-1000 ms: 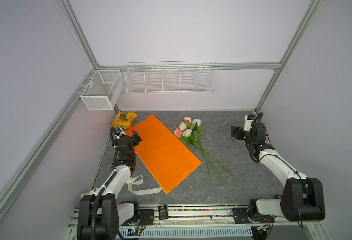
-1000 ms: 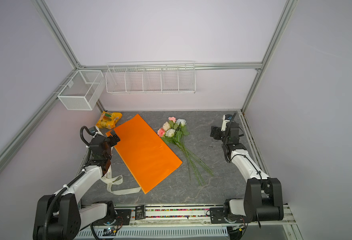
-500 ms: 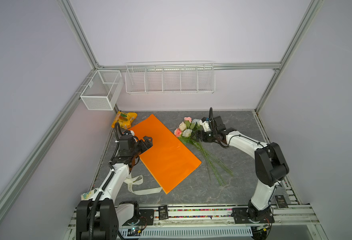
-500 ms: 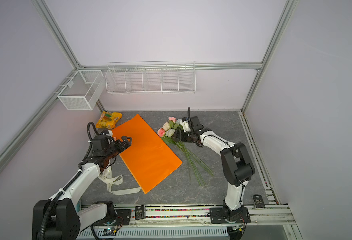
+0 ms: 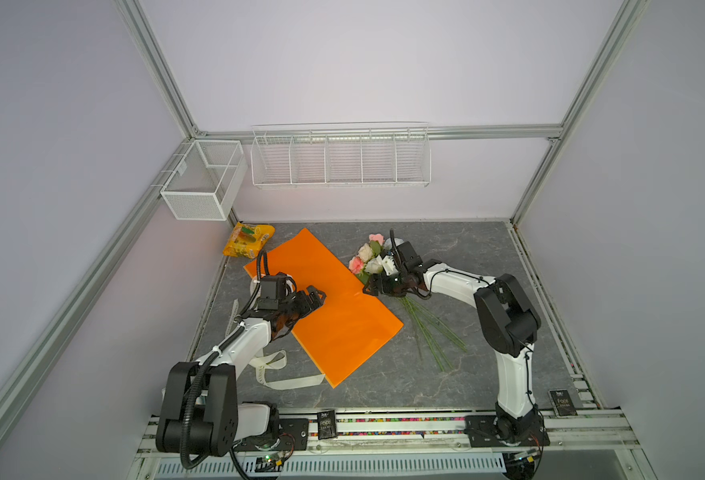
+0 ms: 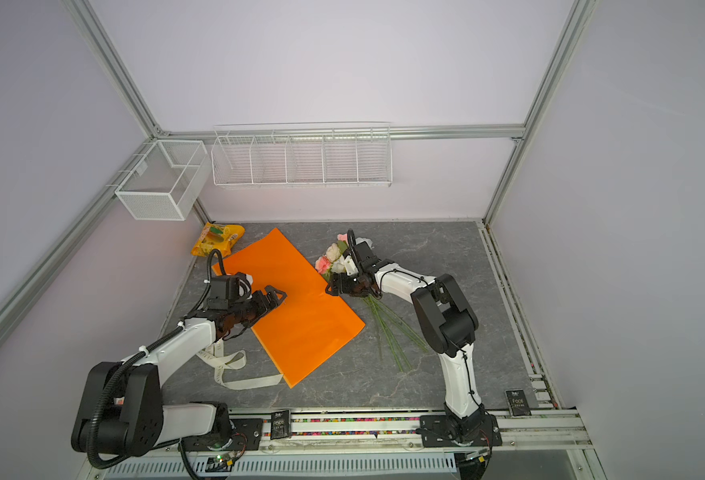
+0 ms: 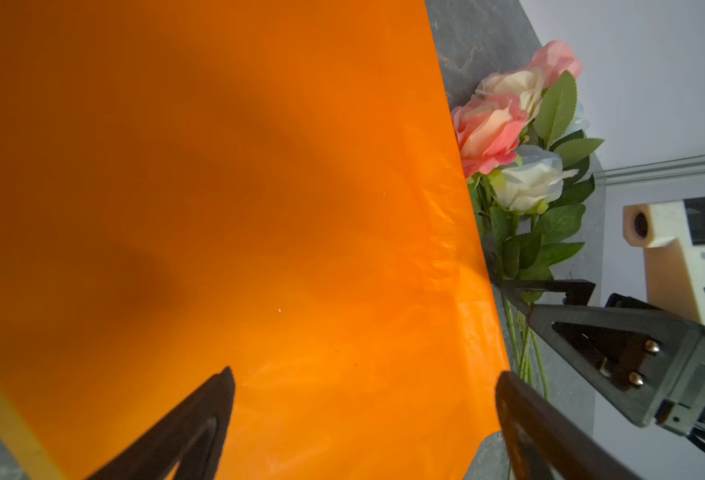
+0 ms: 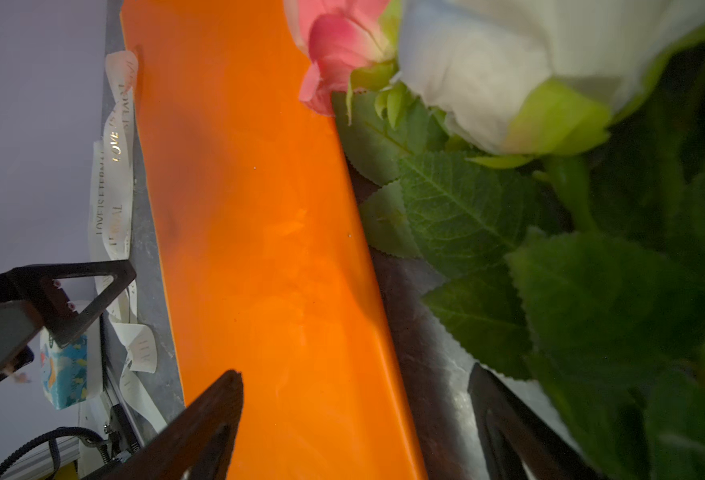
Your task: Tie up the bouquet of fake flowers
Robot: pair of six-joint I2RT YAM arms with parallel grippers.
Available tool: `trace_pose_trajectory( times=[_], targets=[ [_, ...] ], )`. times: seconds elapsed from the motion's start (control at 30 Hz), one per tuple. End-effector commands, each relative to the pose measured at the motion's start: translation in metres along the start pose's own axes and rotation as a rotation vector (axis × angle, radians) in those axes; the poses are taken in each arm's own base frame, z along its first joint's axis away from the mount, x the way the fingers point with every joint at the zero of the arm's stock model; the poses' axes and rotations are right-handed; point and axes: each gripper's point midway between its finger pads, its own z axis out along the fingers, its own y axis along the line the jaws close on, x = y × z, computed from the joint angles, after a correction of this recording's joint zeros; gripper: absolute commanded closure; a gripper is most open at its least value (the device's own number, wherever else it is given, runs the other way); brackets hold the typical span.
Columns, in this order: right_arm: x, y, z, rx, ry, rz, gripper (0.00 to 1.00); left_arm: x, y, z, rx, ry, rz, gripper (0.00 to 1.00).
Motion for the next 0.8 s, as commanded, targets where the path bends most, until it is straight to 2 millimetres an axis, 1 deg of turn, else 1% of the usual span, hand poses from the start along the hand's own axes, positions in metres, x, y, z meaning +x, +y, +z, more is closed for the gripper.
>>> trace_pose_trajectory(
  times=[0.0, 0.07, 0.17, 0.33, 0.43, 0.47, 0.57, 0.77],
  targets=[
    [-0.003, -0.012, 0.006, 0.04, 0.001, 0.039, 0.12, -0.001, -0.014, 0.002, 0.043, 0.025, 0.006, 0.03],
    [-0.004, -0.023, 0.006, 0.079, -0.011, 0.049, 0.11, 0.0, -0.015, 0.003, 0.042, 0.029, 0.012, 0.03],
    [-0.008, -0.047, 0.003, 0.123, -0.038, 0.095, 0.11, 0.002, -0.017, 0.005, 0.037, 0.038, 0.026, 0.03],
    [-0.02, -0.086, -0.012, 0.136, -0.079, 0.18, 0.12, 0.01, -0.022, 0.014, 0.022, 0.074, 0.064, 0.03],
    [-0.025, -0.111, -0.025, 0.149, -0.089, 0.211, 0.11, 0.015, -0.026, 0.019, 0.021, 0.099, 0.084, 0.04],
    [-0.026, -0.122, -0.032, 0.166, -0.094, 0.222, 0.11, 0.017, -0.027, 0.021, 0.019, 0.107, 0.089, 0.04],
    [-0.025, -0.152, -0.05, 0.219, -0.098, 0.247, 0.11, 0.02, -0.032, 0.024, 0.023, 0.119, 0.103, 0.04],
    [-0.025, -0.211, -0.088, 0.255, -0.108, 0.32, 0.11, 0.027, -0.037, 0.034, 0.016, 0.153, 0.128, 0.05]
  ],
)
